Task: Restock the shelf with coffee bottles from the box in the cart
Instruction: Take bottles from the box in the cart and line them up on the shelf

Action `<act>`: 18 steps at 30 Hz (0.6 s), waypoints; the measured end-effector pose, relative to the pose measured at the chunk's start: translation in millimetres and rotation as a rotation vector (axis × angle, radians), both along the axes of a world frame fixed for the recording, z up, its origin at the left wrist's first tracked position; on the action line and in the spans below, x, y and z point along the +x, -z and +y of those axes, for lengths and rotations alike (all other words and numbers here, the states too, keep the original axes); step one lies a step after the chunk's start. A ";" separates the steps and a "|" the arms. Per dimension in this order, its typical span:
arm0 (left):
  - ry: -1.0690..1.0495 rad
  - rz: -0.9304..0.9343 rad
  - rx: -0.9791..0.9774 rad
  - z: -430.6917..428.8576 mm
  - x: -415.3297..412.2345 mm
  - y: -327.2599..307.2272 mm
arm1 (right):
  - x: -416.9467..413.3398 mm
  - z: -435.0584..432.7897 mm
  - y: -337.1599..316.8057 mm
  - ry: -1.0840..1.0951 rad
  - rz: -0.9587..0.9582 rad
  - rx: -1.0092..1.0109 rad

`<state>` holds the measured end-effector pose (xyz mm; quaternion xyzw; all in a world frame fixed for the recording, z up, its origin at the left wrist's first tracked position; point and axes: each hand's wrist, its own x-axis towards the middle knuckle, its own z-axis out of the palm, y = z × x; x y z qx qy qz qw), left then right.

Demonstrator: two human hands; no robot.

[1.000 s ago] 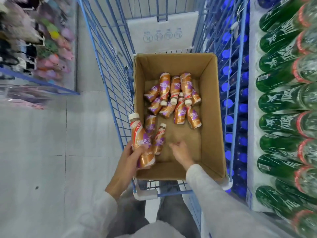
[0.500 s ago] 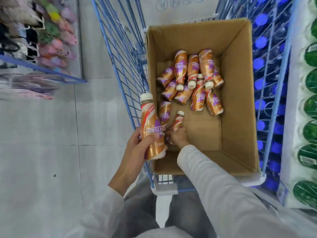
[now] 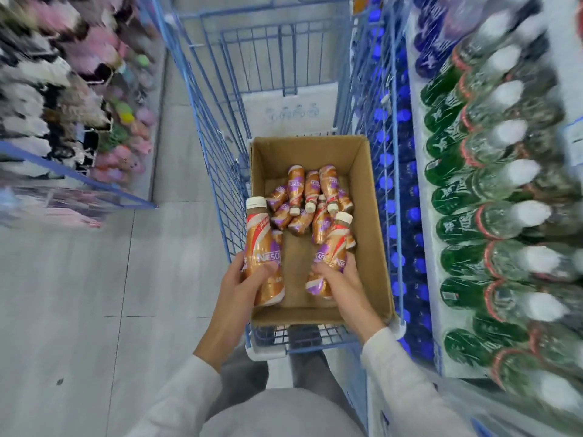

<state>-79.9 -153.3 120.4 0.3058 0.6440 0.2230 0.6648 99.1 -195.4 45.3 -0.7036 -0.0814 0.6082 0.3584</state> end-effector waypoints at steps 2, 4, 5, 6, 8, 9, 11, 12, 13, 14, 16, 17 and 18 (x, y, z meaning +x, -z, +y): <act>-0.011 -0.009 0.023 -9.9 6.4 -15.3 | 8.8 -5.3 -29.0 -0.023 -0.029 0.057; -0.016 -0.030 0.050 -19.3 11.4 -29.8 | 13.8 -11.5 -58.3 -0.007 -0.048 0.109; -0.017 -0.045 0.064 -23.6 13.4 -37.5 | 14.7 -15.4 -73.4 0.000 -0.064 0.131; -0.011 -0.064 0.081 -27.6 15.5 -45.9 | 15.2 -20.0 -87.8 0.003 -0.081 0.158; 0.021 -0.100 0.114 -34.1 18.2 -62.7 | 14.0 -31.8 -114.8 0.012 -0.100 0.210; 0.040 -0.119 0.131 -37.7 18.8 -71.5 | 12.3 -39.2 -126.4 0.016 -0.114 0.230; 0.088 -0.150 0.178 -45.7 18.1 -86.9 | 7.3 -56.7 -146.3 0.048 -0.153 0.261; 0.116 -0.160 0.205 -50.6 17.0 -93.4 | 3.6 -66.3 -155.3 0.070 -0.173 0.279; 0.145 -0.171 0.233 -56.3 15.5 -100.1 | -0.3 -76.0 -162.8 0.092 -0.188 0.300; 0.177 -0.186 0.261 -62.5 13.4 -106.0 | -5.1 -86.6 -170.6 0.120 -0.206 0.321; 0.230 -0.225 0.314 -75.3 8.7 -114.0 | -14.4 -109.7 -182.6 0.199 -0.240 0.354; 0.264 -0.232 0.331 -82.6 5.5 -115.9 | -18.6 -122.7 -186.4 0.230 -0.255 0.358; 0.301 -0.237 0.344 -91.5 3.0 -118.8 | -23.3 -137.2 -191.5 0.251 -0.270 0.363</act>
